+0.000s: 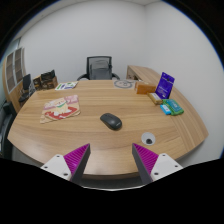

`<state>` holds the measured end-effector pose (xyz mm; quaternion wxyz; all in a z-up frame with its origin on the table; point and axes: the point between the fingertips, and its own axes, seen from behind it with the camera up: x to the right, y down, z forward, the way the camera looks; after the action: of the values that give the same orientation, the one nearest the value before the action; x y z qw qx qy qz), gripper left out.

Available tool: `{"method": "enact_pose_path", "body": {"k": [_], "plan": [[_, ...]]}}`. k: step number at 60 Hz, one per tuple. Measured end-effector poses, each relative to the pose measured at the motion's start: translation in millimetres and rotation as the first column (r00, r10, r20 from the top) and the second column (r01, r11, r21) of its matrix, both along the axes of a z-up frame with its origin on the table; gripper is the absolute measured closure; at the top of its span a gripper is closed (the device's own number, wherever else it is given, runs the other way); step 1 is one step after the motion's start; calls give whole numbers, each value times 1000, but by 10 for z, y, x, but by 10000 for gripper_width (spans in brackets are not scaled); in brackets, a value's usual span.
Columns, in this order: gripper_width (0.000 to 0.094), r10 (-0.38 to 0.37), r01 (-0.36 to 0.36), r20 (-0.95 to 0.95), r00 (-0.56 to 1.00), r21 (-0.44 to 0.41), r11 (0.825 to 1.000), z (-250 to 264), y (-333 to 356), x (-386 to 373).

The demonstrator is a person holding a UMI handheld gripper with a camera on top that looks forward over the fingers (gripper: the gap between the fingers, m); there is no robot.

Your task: Arrange mouse

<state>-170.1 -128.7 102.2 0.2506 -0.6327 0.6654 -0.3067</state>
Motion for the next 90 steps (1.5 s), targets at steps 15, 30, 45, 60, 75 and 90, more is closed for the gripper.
{"method": "enact_pose_path", "body": {"k": [15, 30, 45, 60, 75, 90], "plan": [[71, 13, -13, -16, 1000, 3, 1000, -376, -163, 375], [70, 28, -28, -16, 999, 1, 1000, -706, -251, 859], [71, 35, -35, -10, 999, 2, 999, -927, -257, 1291], [70, 38, -38, -22, 999, -13, 999, -1120, -331, 1614], [70, 50, -50, -13, 999, 1, 999, -1182, -367, 1879], [69, 26, -26, -3, 1000, -4, 1000, -1179, -479, 2173]]}}
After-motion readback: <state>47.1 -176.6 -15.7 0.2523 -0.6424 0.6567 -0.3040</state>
